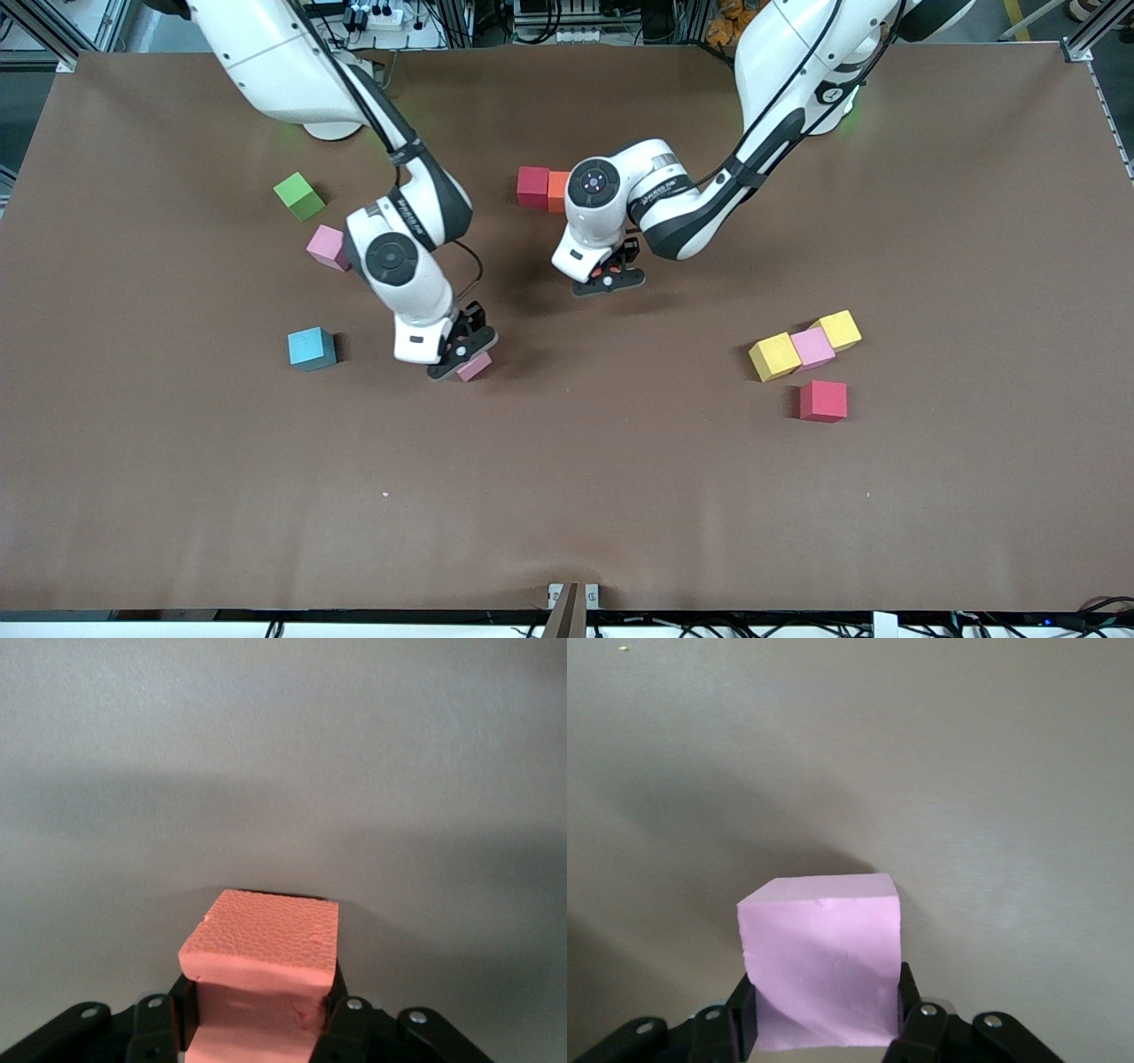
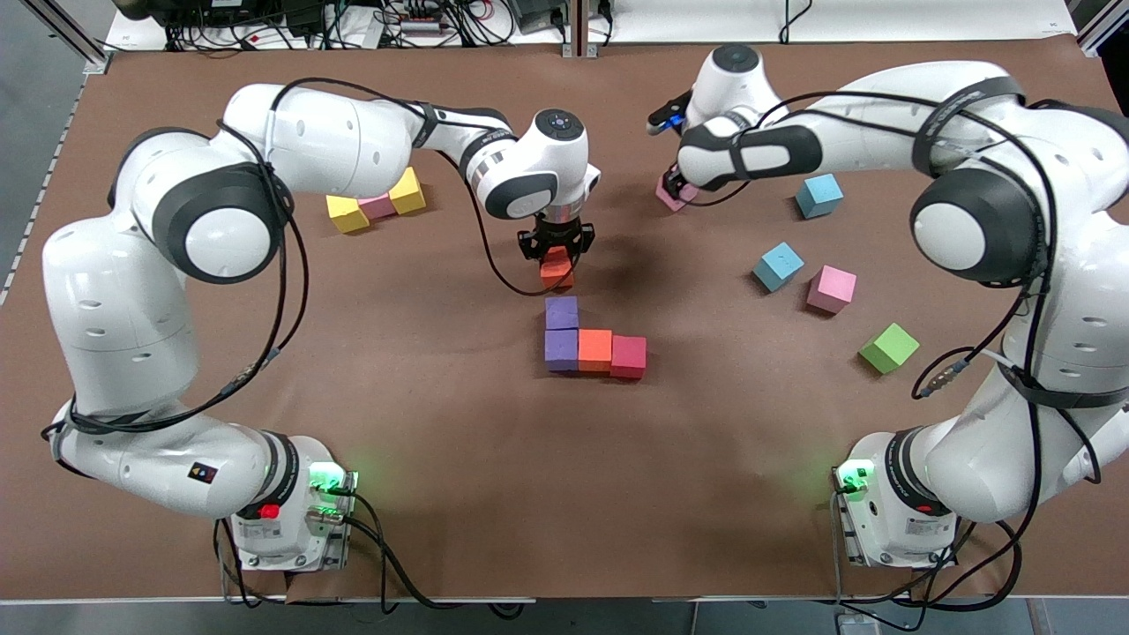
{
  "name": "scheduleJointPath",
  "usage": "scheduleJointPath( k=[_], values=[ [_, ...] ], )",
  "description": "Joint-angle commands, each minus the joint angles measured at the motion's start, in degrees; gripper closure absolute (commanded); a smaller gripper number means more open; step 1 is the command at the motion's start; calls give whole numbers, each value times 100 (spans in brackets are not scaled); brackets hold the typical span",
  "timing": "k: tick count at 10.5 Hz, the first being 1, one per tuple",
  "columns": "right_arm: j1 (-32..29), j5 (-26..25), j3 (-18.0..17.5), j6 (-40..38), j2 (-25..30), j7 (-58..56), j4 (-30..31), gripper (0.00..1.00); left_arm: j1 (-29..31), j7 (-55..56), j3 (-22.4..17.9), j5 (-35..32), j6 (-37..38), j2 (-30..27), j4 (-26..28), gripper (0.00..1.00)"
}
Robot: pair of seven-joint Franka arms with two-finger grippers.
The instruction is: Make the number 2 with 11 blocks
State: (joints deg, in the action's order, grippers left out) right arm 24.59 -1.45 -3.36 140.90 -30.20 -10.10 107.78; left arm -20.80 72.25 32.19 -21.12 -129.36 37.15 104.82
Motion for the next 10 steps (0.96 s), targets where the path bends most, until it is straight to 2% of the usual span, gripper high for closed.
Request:
scheduleJointPath(
  k=[1, 4, 10],
  values=[
    [-375, -83, -94, -683, 531, -814, 138, 95, 15, 167, 77, -190, -98, -199, 214, 77],
    [-490, -75, -94, -1082, 848, -1695, 365, 95, -47, 149, 86, -295, -107, -156, 223, 77],
    [-437, -74, -173, -1091, 1112, -1767, 761, 93, -134, 158, 86, -331, -115, -77, 276, 77]
  ],
)
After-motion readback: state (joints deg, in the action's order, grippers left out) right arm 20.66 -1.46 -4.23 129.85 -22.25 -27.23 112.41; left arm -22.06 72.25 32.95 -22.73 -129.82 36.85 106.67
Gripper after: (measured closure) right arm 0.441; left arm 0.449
